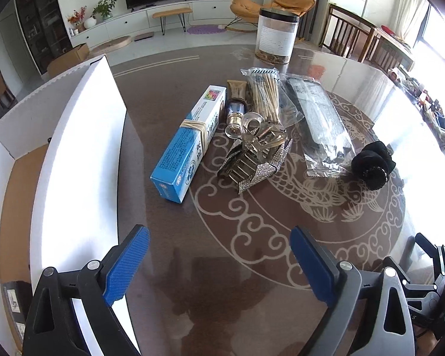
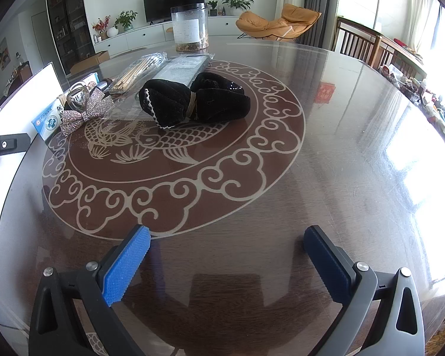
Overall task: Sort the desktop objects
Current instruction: 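Move the left gripper to the blue toothpaste box and grasp it, then lift the blue toothpaste box with the left gripper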
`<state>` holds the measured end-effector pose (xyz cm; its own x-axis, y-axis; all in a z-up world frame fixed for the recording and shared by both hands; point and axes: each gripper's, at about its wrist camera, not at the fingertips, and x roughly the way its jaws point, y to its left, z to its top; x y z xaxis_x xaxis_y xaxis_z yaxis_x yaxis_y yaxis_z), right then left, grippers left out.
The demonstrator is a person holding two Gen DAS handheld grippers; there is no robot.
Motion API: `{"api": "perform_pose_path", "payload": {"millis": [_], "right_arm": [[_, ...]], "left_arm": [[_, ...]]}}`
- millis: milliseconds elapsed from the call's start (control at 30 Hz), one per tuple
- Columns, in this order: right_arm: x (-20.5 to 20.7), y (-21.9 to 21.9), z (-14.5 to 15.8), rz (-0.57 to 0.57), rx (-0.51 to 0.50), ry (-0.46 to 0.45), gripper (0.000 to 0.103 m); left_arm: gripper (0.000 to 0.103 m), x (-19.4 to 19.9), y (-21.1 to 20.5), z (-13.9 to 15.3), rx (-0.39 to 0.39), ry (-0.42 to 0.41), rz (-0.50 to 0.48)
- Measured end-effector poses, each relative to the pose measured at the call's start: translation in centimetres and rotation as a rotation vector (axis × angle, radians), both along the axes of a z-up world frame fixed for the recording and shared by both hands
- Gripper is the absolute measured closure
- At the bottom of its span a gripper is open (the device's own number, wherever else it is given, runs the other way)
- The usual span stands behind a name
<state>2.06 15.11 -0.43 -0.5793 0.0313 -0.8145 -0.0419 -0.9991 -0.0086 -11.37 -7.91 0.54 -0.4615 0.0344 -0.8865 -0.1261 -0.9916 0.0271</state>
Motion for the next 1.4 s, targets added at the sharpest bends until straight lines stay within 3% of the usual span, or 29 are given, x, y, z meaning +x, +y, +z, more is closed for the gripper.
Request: {"api": "perform_pose_path", "payload": {"millis": [67,133,500,567,633,700,733,800,900,1067,1167,1200,1300,1400], "right_arm": [[0.0,0.0,0.0,0.000,0.000,0.000,0.000],[0.0,0.0,0.0,0.000,0.000,0.000,0.000],[0.0,-0.1,0.0,0.000,0.000,0.000,0.000],[0.1,-0.1,0.0,0.000,0.000,0.000,0.000],[0.1,-0.1,0.0,0.000,0.000,0.000,0.000],[0.1,-0.1,0.0,-0.001,0.000,0.000,0.000],[0.1,-0.1,0.0,-0.001,0.000,0.000,0.000],[0.1,-0.1,0.0,-0.001,0.000,0.000,0.000],[0.1,-0.1,0.0,-0.001,0.000,0.000,0.000],[0.1,-0.1,-0.1,-0.001,0.000,0.000,0.000],[0.1,-0.1,-0.1,-0.001,0.000,0.000,0.000],[0.1,-0.1,-0.1,-0.001,0.000,0.000,0.000],[0.0,-0.1,-0.1,-0.001,0.000,0.000,0.000],[0.0,-0.1,-0.1,-0.001,0.000,0.000,0.000]], "left_arm": [[0.006,-1.5,0.6,0.2,-0.105,0.017,-0.023],[0.006,-3.1,0.9,0.1,-0.158,0.023,-0.041],[0.006,-10.8,-0.4,-3.2,-0.106,-0.048,-0.050],[0.014,-11.1,-0.7,-4.0,-0.068,-0.058,-0.047],[0.060,-10.9,-1.1,-3.8,0.045,-0.041,-0.038],[0.072,-10.5,-1.2,-3.6,0.081,-0.040,-0.003],[0.074,-10.1,-1.0,-3.5,0.096,-0.034,-0.008],[0.074,-8.6,-0.2,-3.3,0.112,-0.033,-0.005],[0.074,-5.0,0.6,-3.0,0.212,-0.055,0.012],[0.074,2.4,1.5,-2.0,0.337,-0.047,-0.052],[0.065,3.7,0.2,-2.6,0.311,-0.057,-0.013],[0.056,3.5,-0.5,-2.8,0.308,-0.051,0.013],[0.055,2.9,-1.4,-2.7,0.308,-0.050,0.083],[0.051,3.5,-0.9,-1.9,0.319,-0.030,0.033]]}}
